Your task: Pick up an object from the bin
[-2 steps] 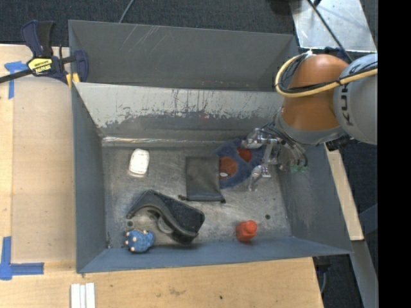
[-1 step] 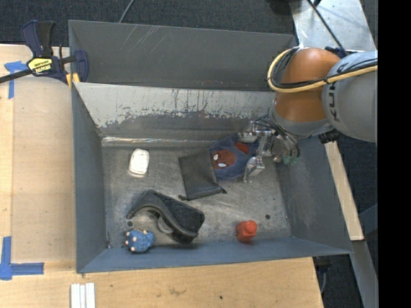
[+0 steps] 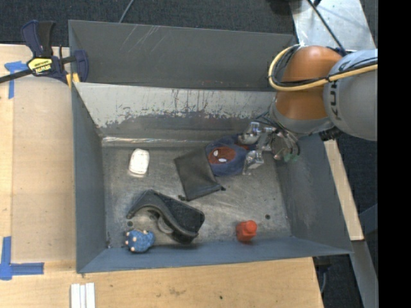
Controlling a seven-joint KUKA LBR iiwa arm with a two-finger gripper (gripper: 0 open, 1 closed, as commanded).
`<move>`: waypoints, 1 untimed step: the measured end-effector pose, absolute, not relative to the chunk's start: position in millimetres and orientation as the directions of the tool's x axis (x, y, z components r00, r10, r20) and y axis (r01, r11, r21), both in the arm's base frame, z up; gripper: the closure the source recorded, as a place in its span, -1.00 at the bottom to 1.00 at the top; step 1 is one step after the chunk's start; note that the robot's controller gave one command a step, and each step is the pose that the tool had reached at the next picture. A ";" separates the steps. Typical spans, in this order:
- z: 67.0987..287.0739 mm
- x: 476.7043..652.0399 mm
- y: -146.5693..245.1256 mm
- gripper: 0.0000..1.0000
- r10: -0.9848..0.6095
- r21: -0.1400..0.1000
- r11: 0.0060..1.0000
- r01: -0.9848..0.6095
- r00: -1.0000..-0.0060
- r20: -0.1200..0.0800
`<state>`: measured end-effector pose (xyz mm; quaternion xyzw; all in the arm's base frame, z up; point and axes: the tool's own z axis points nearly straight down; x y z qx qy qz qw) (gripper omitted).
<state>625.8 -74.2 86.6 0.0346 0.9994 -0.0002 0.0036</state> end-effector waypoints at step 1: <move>220.6 620.4 -80.6 1.00 0.040 -0.002 0.999 0.040 -0.999 -0.013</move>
Offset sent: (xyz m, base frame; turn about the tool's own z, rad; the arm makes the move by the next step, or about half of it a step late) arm -0.0080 -0.0054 0.1278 -0.0302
